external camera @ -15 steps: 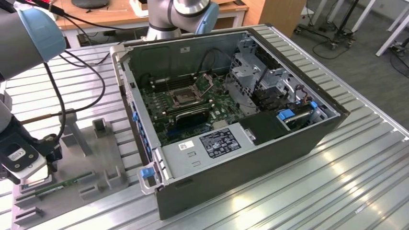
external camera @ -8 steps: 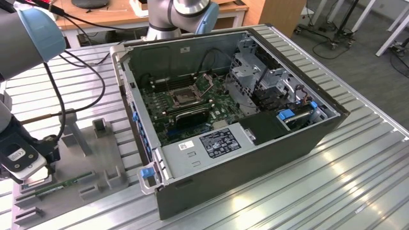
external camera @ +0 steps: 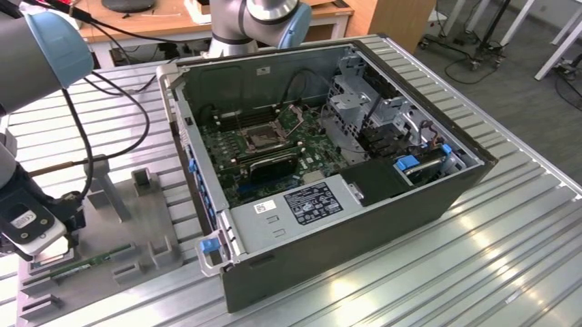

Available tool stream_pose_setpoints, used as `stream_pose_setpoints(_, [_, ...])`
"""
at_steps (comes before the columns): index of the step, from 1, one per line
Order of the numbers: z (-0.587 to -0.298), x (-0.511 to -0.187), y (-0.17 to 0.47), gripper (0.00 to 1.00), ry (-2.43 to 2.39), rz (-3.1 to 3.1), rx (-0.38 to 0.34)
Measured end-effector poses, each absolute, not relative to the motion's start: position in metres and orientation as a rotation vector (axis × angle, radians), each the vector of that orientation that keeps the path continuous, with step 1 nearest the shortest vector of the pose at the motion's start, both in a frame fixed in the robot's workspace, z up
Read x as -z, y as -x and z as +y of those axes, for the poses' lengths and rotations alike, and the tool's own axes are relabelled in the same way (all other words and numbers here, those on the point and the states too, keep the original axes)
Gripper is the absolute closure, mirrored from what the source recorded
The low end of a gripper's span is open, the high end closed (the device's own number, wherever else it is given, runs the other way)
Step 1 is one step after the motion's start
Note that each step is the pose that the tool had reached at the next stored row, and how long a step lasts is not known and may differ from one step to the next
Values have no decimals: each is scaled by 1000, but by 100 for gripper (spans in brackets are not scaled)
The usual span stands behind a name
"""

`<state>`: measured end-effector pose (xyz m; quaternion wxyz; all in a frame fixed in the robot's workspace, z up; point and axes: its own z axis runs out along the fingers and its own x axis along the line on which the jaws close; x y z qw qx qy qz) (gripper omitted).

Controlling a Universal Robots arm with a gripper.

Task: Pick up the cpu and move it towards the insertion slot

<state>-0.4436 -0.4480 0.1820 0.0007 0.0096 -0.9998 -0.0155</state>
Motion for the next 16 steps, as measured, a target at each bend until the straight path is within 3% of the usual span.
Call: stream_pose_setpoints(16, [-447,-181,445,36,-30,-3140,50])
